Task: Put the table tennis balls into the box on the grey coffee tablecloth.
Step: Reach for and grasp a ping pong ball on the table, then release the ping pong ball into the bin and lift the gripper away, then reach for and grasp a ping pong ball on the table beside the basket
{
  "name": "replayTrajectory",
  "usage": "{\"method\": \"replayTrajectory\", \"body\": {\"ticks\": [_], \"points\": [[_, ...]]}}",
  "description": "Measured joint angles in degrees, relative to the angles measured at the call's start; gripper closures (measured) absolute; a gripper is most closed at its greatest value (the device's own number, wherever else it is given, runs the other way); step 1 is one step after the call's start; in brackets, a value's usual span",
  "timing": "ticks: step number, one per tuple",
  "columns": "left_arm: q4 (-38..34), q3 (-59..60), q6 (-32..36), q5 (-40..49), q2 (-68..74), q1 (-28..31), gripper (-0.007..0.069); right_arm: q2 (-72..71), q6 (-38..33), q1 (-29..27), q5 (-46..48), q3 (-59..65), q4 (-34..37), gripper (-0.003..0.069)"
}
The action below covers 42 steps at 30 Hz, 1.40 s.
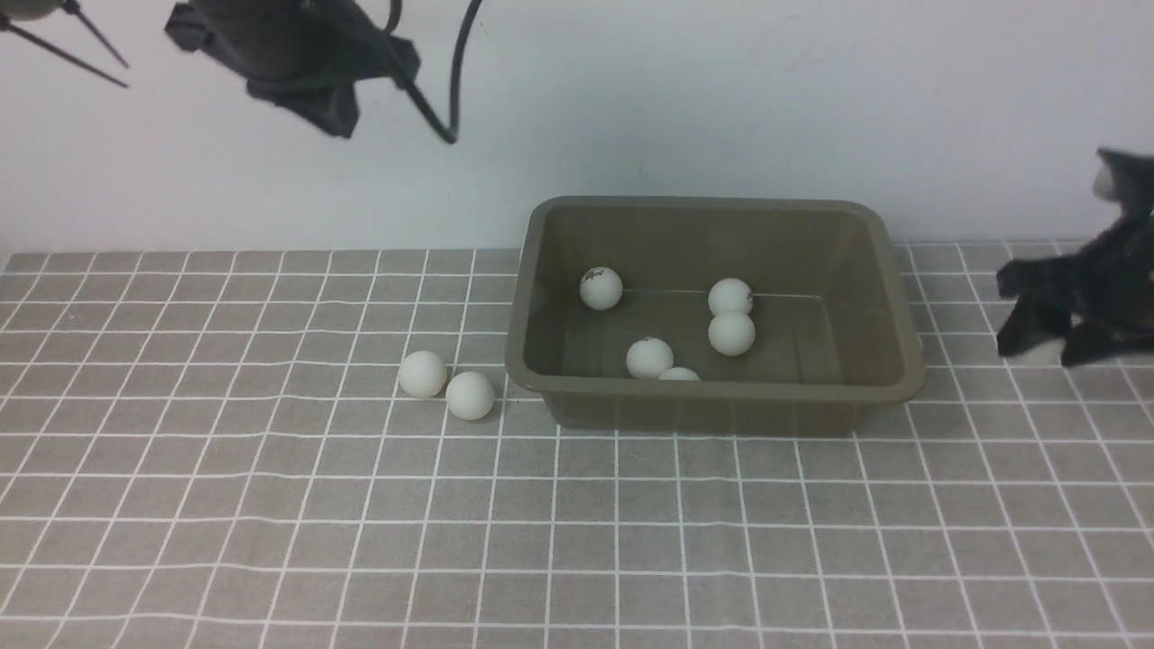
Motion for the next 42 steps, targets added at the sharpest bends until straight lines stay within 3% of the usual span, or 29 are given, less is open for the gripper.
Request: {"method": "replayTrajectory", "body": {"ticks": [4, 9, 12, 14, 18, 22, 26, 29, 30, 31, 33, 39, 42], "points": [[-2.4, 8.6, 0.5, 0.0, 0.3, 0.8, 0.0629, -2.9, -5.2, 4.9, -1.6, -2.8, 7.4, 0.0299], [-5.5, 12.0, 6.9, -0.1, 4.0, -0.2, 0.0591, 1.8, -7.7, 11.2, -1.6, -8.7, 9.3, 0.0299], [-6.7, 12.2, 9.2, -0.7, 8.1, -0.5, 0.0453, 6.2, -8.0, 13.4, 0.6, -13.5, 8.9, 0.0273], [-6.7, 12.2, 9.4, -2.3, 9.8, -0.5, 0.0346, 7.4, -8.1, 13.7, 3.6, -16.4, 7.8, 0.0176], [-6.8, 12.2, 9.6, -7.1, 12.5, -0.5, 0.0143, 7.0, -8.2, 13.7, 6.7, -19.4, 4.0, 0.0056], [-7.1, 12.2, 9.3, -12.1, 15.2, -0.5, 0.0053, 4.2, -7.9, 13.7, 8.9, -20.7, -1.5, 0.0048], [-7.1, 12.2, 7.8, -13.6, 17.0, -0.5, 0.0056, 1.5, -6.8, 13.7, 9.4, -20.9, -5.3, 0.0084], [-7.1, 12.2, 7.0, -13.8, 18.4, -0.5, 0.0104, -0.9, -5.6, 13.2, 9.7, -20.9, -8.2, 0.0122], [-7.1, 12.2, 6.8, -13.8, 18.9, -0.5, 0.0139, -1.4, -5.1, 12.9, 9.8, -20.9, -8.9, 0.0133], [-7.0, 12.2, 6.6, -13.8, 19.5, -0.5, 0.0223, -1.9, -4.6, 12.5, 10.0, -20.9, -9.3, 0.0144], [-6.8, 12.1, 6.5, -13.7, 19.8, -0.5, 0.0284, -2.3, -4.4, 12.0, 10.4, -20.9, -9.6, 0.0154], [-2.6, 3.1, 4.4, -4.1, 18.5, -0.5, 0.0279, -3.7, -2.2, 7.6, 15.2, -20.9, -9.0, 0.0225], [-6.8, -2.8, 4.1, -2.3, 15.6, -1.3, 0.0279, -4.8, -1.9, 5.6, 16.5, -20.5, -8.0, 0.0276]]}}
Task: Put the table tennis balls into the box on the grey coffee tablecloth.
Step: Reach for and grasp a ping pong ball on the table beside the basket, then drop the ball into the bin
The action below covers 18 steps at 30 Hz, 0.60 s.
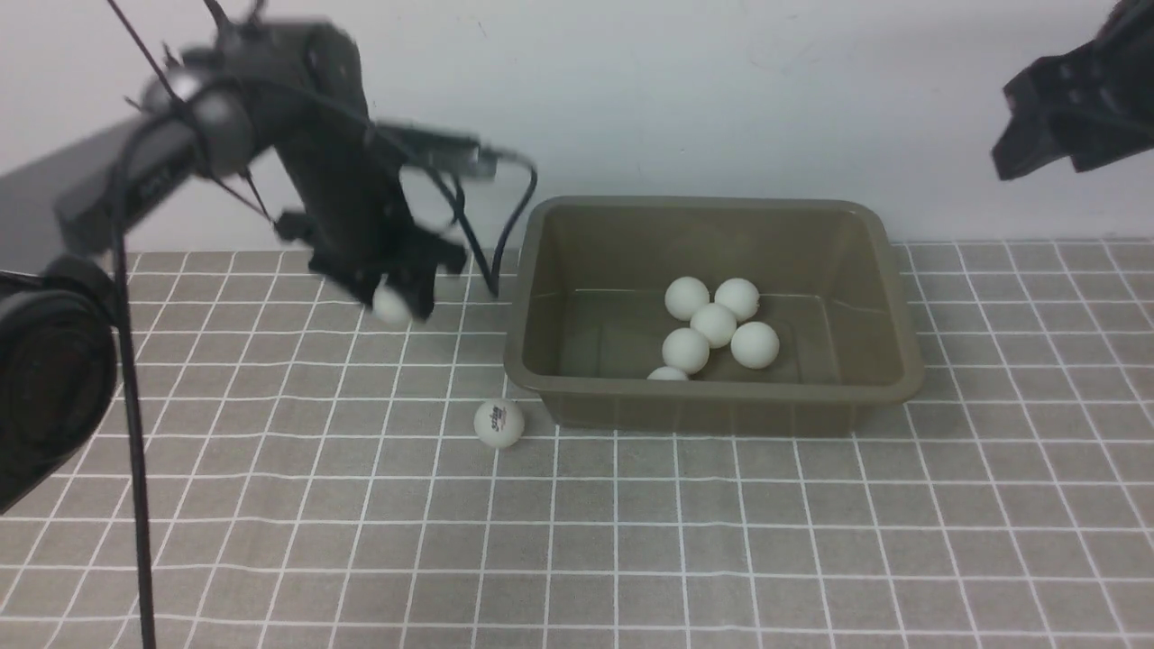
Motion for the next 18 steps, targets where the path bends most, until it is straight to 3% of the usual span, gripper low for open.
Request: {"method": "replayTrajectory", "body": {"ticks": [4, 8, 12, 14, 18], "points": [[-9.6, -5.2, 3.9, -1.0, -1.8, -4.6, 0.0279, -1.4, -1.6, -0.4, 0.1, 0.2, 2.2, 0.0356], [-7.3, -5.6, 5.9, -6.3, -0.3, -10.5, 0.0279, -2.4, -2.0, -0.4, 0.4, 0.2, 4.1, 0.0412], [-2.1, -5.5, 0.7, -9.2, 2.5, -13.1, 0.0272, -3.4, -2.2, -0.4, 1.0, 0.8, 4.2, 0.0432], [-0.9, -5.5, -1.8, -9.6, 3.6, -13.3, 0.0237, -3.8, -2.2, -0.4, 1.0, 0.8, 4.2, 0.0433], [1.2, -6.0, -5.7, -7.4, 4.6, -13.2, 0.0038, -5.0, -2.5, -0.4, 1.2, 0.8, 4.2, 0.0435]]}}
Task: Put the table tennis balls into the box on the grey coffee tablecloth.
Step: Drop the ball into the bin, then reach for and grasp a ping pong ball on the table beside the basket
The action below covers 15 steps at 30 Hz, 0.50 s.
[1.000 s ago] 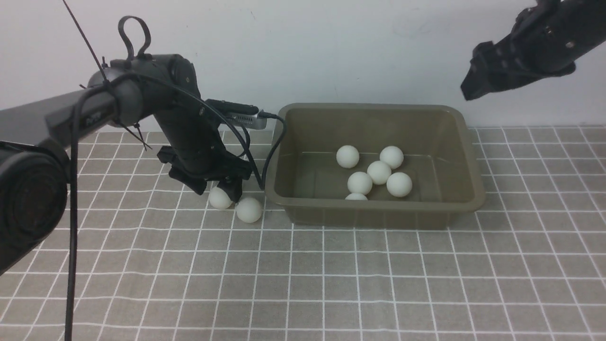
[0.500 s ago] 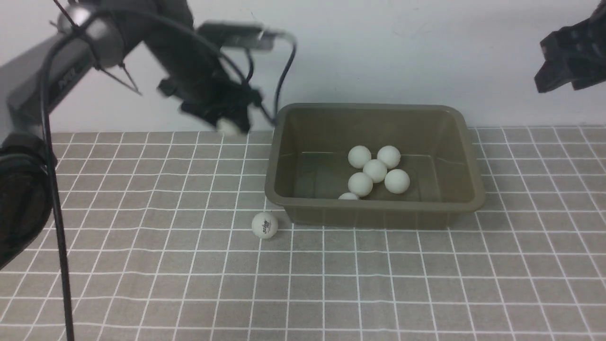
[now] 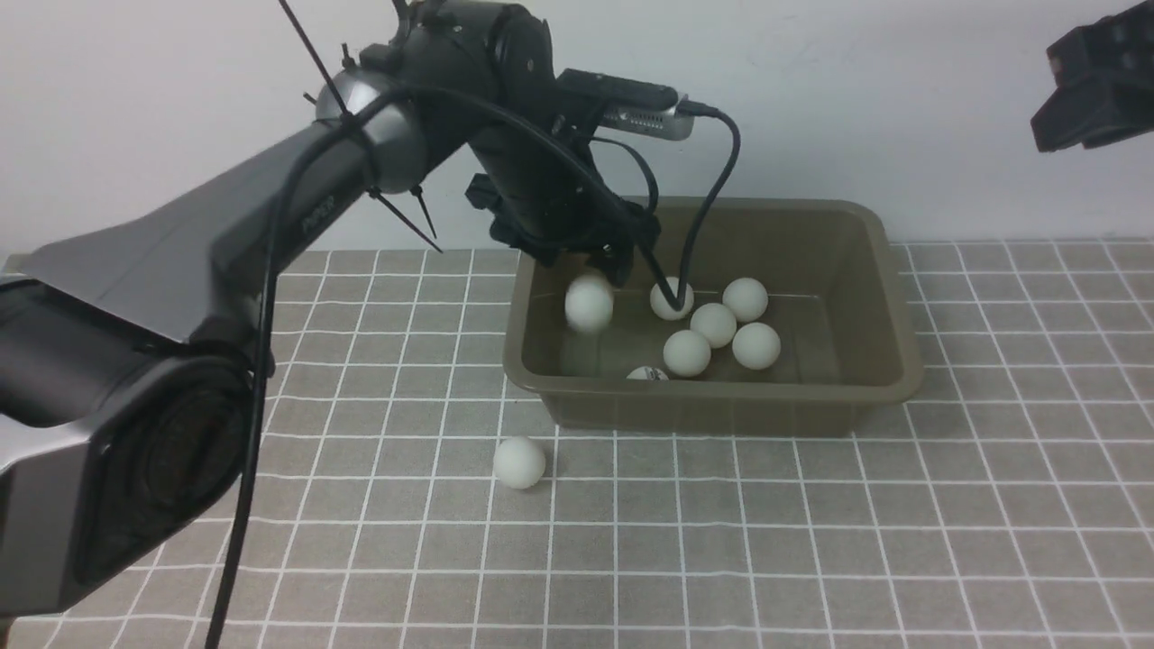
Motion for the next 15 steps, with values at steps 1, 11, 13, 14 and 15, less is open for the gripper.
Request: {"method": "replayTrajectory", "body": {"ticks": [1, 11, 13, 14, 15], "points": [[0.0, -0.6, -0.5, 1.6, -0.1, 0.1, 0.0018, -0.1, -0.1, 0.0, 0.0, 0.0, 0.0, 0.0435], [0.2, 2.1, 0.6, 8.7, -8.6, 0.7, 0.0589, -0.6, -0.8, 0.0, 0.2, 0.0, 0.2, 0.0435], [0.1, 10.1, 1.1, 8.7, -13.8, 0.7, 0.0621, -0.6, -0.8, 0.0, 0.2, 0.0, 0.2, 0.0435], [0.1, 10.1, 1.1, 8.7, -14.2, 0.7, 0.0622, -0.6, -0.8, 0.0, 0.2, 0.0, 0.2, 0.0435], [-0.1, 16.1, 1.3, 8.7, -17.3, 0.7, 0.0629, -0.6, -0.9, 0.0, 0.2, 0.0, 0.2, 0.0435]]}}
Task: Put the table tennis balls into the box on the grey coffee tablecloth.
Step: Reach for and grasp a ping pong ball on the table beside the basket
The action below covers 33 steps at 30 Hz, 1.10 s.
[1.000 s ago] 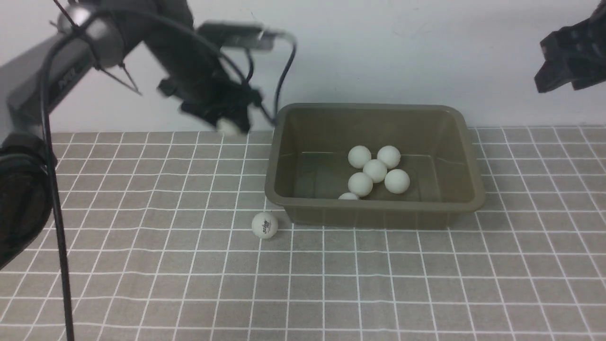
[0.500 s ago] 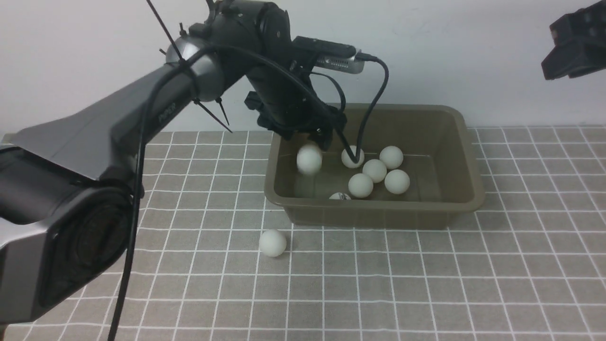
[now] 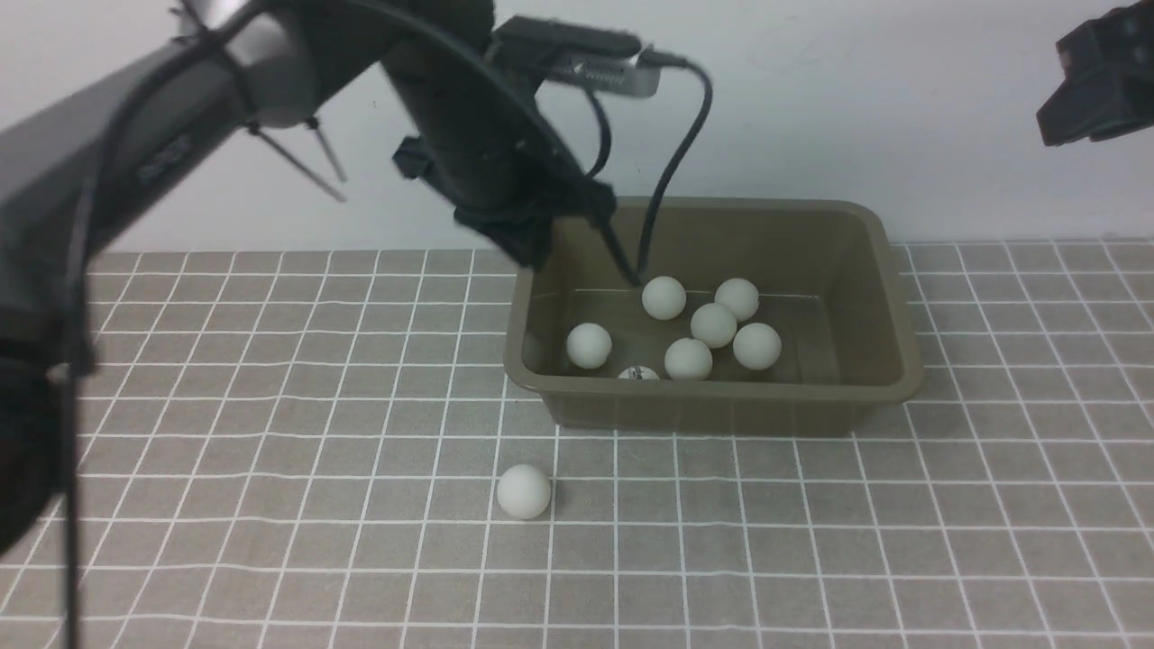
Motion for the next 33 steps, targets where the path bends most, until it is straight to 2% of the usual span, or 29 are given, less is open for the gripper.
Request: {"method": "replayTrajectory", "body": {"ticks": [5, 9, 12, 13, 18, 20, 23, 26, 33], "points": [[-0.5, 11.0, 2.0, 0.2, -2.3, -0.1, 0.0622, 0.0, -0.1, 0.0, 0.0, 0.0, 0.6, 0.0435], [-2.5, 12.6, 6.1, -0.1, 1.0, -0.5, 0.0559, 0.0, -0.1, 0.0, 0.0, 0.0, 1.5, 0.0435], [-3.6, 12.6, 8.7, -0.4, 4.5, -0.9, 0.0454, 0.0, -0.1, 0.0, 0.0, 0.0, 2.0, 0.0435], [-3.8, 12.6, 8.8, -0.5, 4.5, -0.9, 0.0454, 0.0, -0.1, 0.0, 0.0, 0.0, 2.0, 0.0435], [-3.4, 12.6, 9.5, -0.6, 9.7, -1.0, 0.0251, 0.0, -0.1, 0.0, 0.0, 0.0, 2.8, 0.0435], [-3.3, 12.6, 9.5, -0.6, 11.4, -1.0, 0.0201, 0.0, -0.1, 0.0, 0.0, 0.0, 2.8, 0.0435], [-3.2, 12.6, 9.5, -0.7, 13.1, -1.0, 0.0187, 0.0, -0.1, 0.0, 0.0, 0.0, 2.8, 0.0435], [-2.9, 12.5, 9.6, -0.9, 13.1, -1.0, 0.0277, 0.0, -0.1, 0.0, 0.0, 0.0, 2.8, 0.0435], [1.8, 10.8, 8.6, -1.0, 8.8, -1.0, 0.0272, 0.0, -0.1, 0.0, 0.0, 0.0, 2.8, 0.0435]]}}
